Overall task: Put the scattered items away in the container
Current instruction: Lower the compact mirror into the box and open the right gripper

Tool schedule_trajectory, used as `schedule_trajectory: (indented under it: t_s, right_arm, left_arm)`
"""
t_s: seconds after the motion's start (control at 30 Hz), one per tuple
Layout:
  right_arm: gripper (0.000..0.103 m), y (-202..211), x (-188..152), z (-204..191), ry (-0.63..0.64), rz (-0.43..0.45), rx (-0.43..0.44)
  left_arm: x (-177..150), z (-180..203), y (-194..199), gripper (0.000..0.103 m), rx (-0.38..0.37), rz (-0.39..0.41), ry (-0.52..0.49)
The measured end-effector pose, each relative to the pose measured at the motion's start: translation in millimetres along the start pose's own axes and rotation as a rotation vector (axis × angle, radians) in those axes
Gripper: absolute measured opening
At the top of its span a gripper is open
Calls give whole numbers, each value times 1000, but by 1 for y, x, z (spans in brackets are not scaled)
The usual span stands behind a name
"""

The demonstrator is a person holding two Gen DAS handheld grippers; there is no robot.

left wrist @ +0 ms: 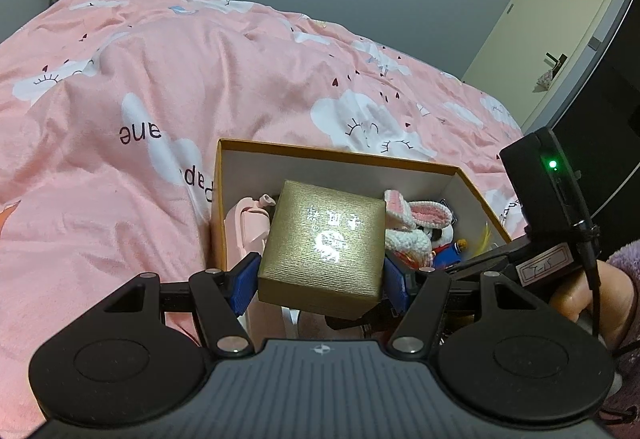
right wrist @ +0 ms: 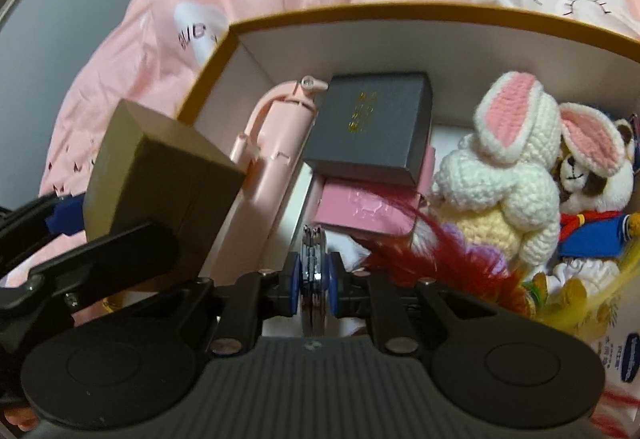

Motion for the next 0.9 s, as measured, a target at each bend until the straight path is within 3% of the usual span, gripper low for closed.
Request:
schedule_trajectory:
  t_s: [0.4, 0.53, 0.7, 0.9]
  right_arm:
    - [22, -3, 2, 4, 20, -73, -128]
    - [20, -5, 12, 2, 12, -97, -117]
    - [18, -8, 20, 4, -30, -111, -3]
    - [26, -11, 19, 12, -18, -124, -99]
  left_arm:
    - [-2, 1, -5, 74, 2, -7, -9]
    - [-2, 0, -5, 74, 15, 1, -2]
    - [0, -6, 0, 74, 2, 6, 15]
    - [0, -1, -2, 74, 0, 5, -4]
Point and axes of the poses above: each gripper's, at about its wrist camera, not at the fingertips, and y roughly against the way its jaws point, z to its right, x to its top, the point moved 3 cm from there along -y, roughly the way its jaws point, and after that the axes turned 15 degrees about -z, right-handed, at the moved point
